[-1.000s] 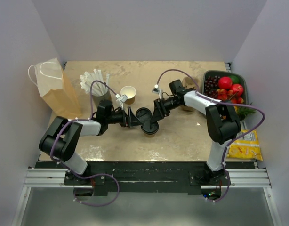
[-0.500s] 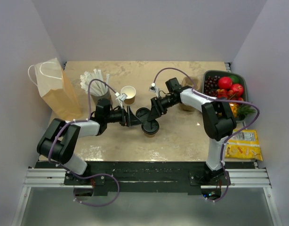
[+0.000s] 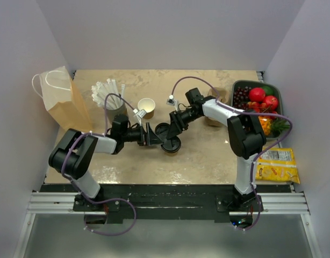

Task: Pack the takeout coffee

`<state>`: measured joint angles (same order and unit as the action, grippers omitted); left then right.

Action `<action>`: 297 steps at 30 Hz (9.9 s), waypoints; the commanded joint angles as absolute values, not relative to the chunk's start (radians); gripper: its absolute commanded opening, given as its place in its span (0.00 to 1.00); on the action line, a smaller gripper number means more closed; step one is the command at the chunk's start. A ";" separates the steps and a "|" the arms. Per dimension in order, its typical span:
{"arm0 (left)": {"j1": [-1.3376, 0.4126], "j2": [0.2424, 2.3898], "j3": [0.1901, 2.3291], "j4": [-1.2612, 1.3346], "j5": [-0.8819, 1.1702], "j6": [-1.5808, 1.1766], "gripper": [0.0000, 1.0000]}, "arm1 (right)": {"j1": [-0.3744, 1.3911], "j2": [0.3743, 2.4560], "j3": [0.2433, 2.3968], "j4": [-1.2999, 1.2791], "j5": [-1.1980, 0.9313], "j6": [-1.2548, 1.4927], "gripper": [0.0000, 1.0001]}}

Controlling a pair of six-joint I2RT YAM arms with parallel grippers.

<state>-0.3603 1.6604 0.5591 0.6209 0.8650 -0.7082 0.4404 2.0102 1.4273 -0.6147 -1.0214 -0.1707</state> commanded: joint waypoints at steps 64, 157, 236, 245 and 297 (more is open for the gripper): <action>-0.465 1.738 0.546 0.626 0.922 -0.655 0.86 | 0.354 1.983 1.287 -0.700 -1.149 -0.361 0.59; -0.448 1.908 0.698 0.443 0.879 -0.492 0.97 | 0.353 2.252 1.422 -0.951 -1.229 -0.611 0.93; -0.508 1.706 0.917 0.402 0.957 -0.460 1.00 | 0.265 1.991 1.644 -0.575 -1.046 -0.215 0.99; -0.511 1.474 0.733 0.318 0.724 -0.411 1.00 | 0.252 1.869 1.485 -0.831 -1.108 -0.423 0.99; -0.403 1.907 0.704 0.517 0.862 -0.554 0.91 | 0.291 2.111 1.242 -0.695 -1.086 -0.304 0.91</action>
